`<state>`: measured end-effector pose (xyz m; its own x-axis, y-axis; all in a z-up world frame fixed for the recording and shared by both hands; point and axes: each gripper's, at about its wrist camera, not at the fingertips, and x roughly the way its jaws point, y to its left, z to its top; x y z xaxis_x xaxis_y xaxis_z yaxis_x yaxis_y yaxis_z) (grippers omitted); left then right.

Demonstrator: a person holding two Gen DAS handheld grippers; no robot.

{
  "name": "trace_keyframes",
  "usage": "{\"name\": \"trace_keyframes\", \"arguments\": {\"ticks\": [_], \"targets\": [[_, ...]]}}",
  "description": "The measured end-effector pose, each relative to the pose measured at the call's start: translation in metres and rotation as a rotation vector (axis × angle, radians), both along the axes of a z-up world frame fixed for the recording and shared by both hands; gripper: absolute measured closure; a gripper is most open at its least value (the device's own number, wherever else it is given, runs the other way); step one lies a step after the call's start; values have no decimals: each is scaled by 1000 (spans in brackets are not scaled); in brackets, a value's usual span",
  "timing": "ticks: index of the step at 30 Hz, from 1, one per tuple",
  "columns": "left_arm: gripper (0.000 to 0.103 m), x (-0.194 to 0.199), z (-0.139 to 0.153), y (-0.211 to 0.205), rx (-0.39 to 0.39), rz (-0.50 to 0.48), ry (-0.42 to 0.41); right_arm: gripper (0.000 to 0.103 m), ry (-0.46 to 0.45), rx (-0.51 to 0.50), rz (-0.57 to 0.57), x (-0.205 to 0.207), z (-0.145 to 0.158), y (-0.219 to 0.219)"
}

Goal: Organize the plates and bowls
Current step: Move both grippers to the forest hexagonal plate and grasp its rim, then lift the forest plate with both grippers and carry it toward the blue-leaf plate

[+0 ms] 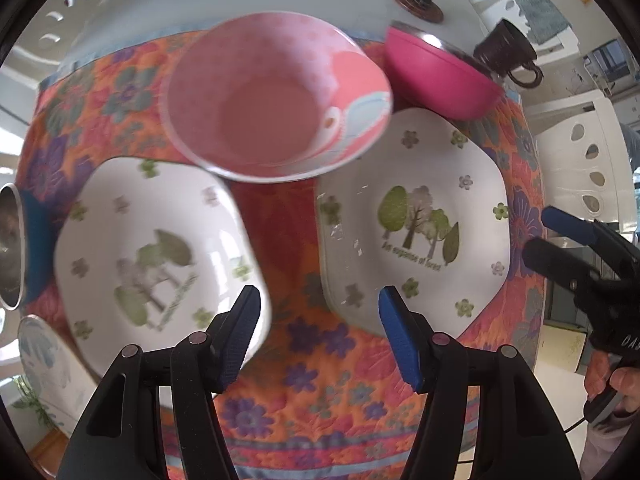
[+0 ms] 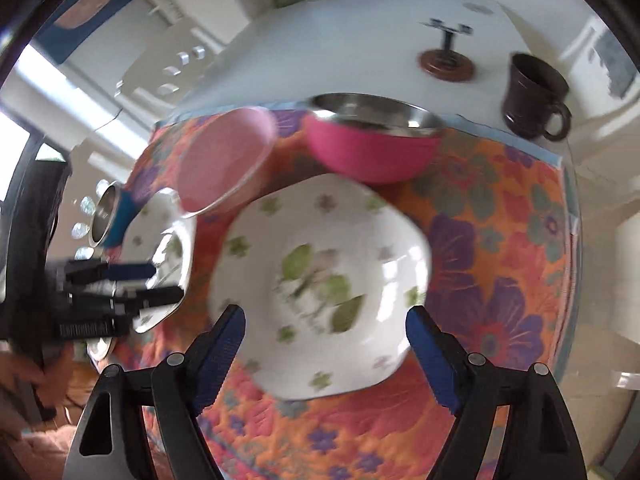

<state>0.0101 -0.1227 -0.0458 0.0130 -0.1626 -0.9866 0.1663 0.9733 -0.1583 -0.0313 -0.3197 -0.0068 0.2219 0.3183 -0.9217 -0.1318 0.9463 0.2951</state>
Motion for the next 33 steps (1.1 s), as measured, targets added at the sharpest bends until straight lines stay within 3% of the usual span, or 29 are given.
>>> {"name": "trace_keyframes", "arguments": {"ticks": [7,11,15,19,24,29,33], "targets": [[44,6,-20,-24,-5,-33,32,25,86,46,-25,22,-39,-11],[44,9,-29,-27,8,-33,50,25,79,22,-25,33,-46,-13],[44,13,-37,-27,16,-24,68,25,146,63,-35,41,-63,-19],[44,21,-46,-28,19,-25,80,36,209,99,-14,43,-85,-16],[44,23,-59,-34,30,-24,91,36,216,140,-18,50,-87,-20],[43,31,-69,-42,24,-24,75,36,235,256,-75,59,-95,-36],[44,32,-71,-45,21,-60,66,36,227,237,-66,57,-93,-36]]}}
